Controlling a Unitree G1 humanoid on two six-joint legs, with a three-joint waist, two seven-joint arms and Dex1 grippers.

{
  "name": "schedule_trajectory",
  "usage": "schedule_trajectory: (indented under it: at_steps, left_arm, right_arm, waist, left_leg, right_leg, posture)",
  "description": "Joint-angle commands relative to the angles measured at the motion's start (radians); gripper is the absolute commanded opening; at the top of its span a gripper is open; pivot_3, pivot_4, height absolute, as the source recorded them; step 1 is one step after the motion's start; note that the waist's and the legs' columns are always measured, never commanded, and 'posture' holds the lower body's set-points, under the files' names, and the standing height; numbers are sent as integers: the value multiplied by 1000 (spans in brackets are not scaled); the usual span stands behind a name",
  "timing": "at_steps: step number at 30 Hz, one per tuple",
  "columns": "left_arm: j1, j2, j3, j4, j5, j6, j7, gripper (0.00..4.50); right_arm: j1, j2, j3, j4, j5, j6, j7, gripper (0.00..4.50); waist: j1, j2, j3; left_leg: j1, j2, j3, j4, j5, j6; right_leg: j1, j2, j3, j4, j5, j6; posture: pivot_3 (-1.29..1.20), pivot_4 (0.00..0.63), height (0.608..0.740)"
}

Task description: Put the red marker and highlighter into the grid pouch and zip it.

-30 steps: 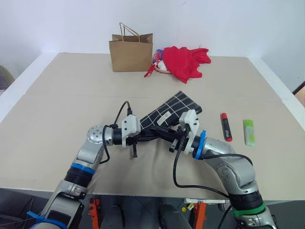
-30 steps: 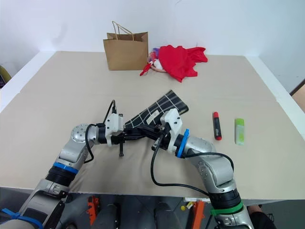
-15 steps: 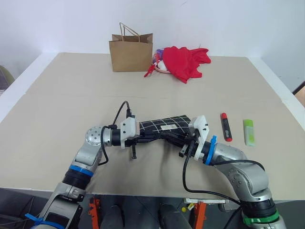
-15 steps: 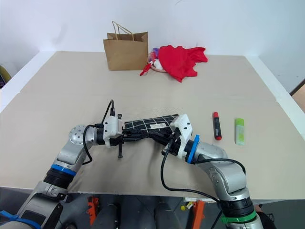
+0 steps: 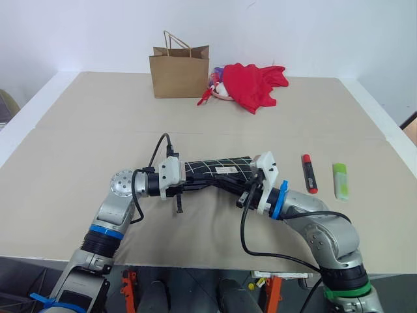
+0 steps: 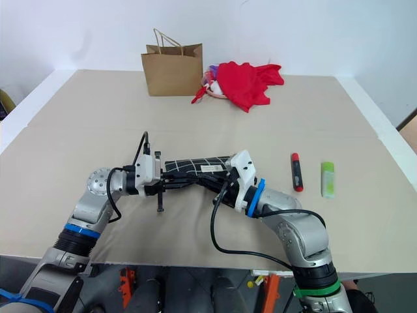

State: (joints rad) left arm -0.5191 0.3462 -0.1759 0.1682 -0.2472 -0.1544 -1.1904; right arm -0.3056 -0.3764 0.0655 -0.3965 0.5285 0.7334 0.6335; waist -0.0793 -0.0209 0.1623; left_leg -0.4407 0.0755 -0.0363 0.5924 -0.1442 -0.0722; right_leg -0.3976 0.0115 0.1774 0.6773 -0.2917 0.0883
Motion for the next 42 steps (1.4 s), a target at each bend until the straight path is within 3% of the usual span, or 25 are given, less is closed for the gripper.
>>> schedule_trajectory:
  at_steps: [1,4,7,11,16,20,29,37,41,42]
  left_arm:
    - [-11,-20,-24,-44,-20,-3,-5,0]
    - [-14,-23,-22,-40,-23,5,-2,0]
    - [-10,-16,-20,-39,-27,9,-7,0]
    - [-7,-9,-22,-40,-29,13,-3,0]
    - [-5,-8,-22,-43,-32,19,8,0]
    - [-2,-6,-20,-47,-36,24,15,0]
    - [2,-11,-15,-54,-42,34,29,0]
    - [8,-15,-32,-64,-37,29,37,0]
    - [6,-16,-31,-75,-37,34,51,0]
    - [7,-14,-30,-79,-38,36,54,0]
  right_arm:
    - [-23,11,26,-61,55,9,33,346]
    - [5,-34,17,-64,51,13,63,1253]
    - [74,-101,-46,-98,88,3,113,2678]
    - [175,-184,-233,-125,239,11,197,4344]
    - [212,-277,-530,1,335,42,143,4430]
    - [238,-306,-596,87,239,-31,80,4430]
    - [226,-192,-495,156,1,-176,-162,4430]
    - [169,-108,-412,303,-120,-249,-264,4430]
    - [145,-65,-433,371,-143,-264,-337,4430]
    - [146,-62,-430,373,-146,-264,-339,4187]
  waist:
    - [0,0,0]
    - [0,0,0]
    - [4,0,0]
    - [4,-1,0]
    - [1,-1,1]
    - [0,-2,1]
    - [-4,-1,1]
    - [0,0,1]
    - [0,0,1]
    - [0,0,1]
  left_leg:
    - [0,0,0,0,0,0]
    - [0,0,0,0,0,0]
    - [-1,0,0,0,0,0]
    - [-1,0,0,0,0,0]
    - [-1,-1,0,2,0,0]
    - [0,-1,-1,3,0,1]
    - [1,-1,0,0,0,1]
    - [1,-2,0,1,0,0]
    - [1,-2,0,0,0,0]
    - [1,-2,0,0,0,0]
  right_leg:
    - [0,0,0,0,0,0]
    - [0,0,0,0,0,0]
    - [0,0,0,0,-1,0]
    - [-1,0,0,0,-1,0]
    - [1,-1,0,0,0,1]
    - [2,-1,0,0,0,1]
    - [2,-1,0,0,-1,1]
    - [2,-1,0,0,0,1]
    - [2,-1,0,0,-1,1]
    - [2,-1,0,0,-1,1]
  posture:
    - [0,150,740]
    - [0,150,740]
    - [0,150,740]
    - [0,150,740]
    - [0,150,740]
    - [0,150,740]
    - [0,150,740]
    - [0,150,740]
    - [0,150,740]
    - [0,150,740]
